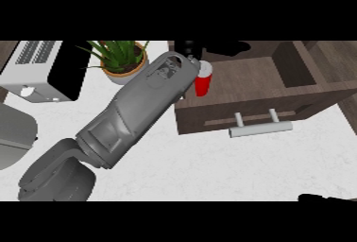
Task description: Pick up the can, place it into the drawer and close the drawer
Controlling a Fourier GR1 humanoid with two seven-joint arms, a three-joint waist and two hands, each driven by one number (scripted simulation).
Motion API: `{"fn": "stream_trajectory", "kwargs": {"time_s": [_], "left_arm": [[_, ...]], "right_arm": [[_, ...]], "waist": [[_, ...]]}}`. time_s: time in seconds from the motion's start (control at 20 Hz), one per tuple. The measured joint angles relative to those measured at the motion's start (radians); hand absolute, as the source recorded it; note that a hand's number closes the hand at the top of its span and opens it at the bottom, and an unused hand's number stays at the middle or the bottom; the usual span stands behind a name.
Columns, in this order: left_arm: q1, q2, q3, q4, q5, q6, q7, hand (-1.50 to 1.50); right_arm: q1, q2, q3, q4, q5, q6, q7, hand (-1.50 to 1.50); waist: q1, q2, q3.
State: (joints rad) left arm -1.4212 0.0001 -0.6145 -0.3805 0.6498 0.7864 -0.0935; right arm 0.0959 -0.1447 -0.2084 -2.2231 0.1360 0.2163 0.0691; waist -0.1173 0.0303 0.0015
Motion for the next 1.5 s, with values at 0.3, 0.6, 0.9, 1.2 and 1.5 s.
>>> {"fn": "stream_trajectory", "kwargs": {"time_s": [0.3,0.6,0.9,1.2,1.5], "left_arm": [[-0.001,0.0,0.014,-0.031,0.046,0.015,-0.034,-1.5],[-0.031,0.0,0.004,-0.045,0.061,0.052,-0.035,-1.5],[-0.033,0.0,-0.003,-0.061,0.061,0.056,-0.007,-1.5],[-0.009,0.034,0.007,-0.11,0.036,0.05,0.028,-1.5],[0.037,0.112,0.006,-0.195,-0.006,0.034,0.089,-1.5]], "right_arm": [[-0.03,-0.032,0.068,-0.002,0.173,-0.016,-0.033,-1.5],[-0.078,-0.078,0.153,0.057,0.41,-0.05,-0.055,-1.5],[-0.131,-0.106,0.245,0.18,0.639,-0.101,-0.067,-1.5],[-0.164,-0.101,0.299,0.382,0.82,-0.203,-0.093,-1.5],[-0.251,-0.029,0.302,0.598,0.907,-0.35,-0.101,-1.5]], "waist": [[0.028,-0.006,0.0],[0.054,-0.012,-0.001],[0.091,-0.02,-0.001],[0.124,-0.028,-0.001],[0.137,-0.032,-0.001]]}}
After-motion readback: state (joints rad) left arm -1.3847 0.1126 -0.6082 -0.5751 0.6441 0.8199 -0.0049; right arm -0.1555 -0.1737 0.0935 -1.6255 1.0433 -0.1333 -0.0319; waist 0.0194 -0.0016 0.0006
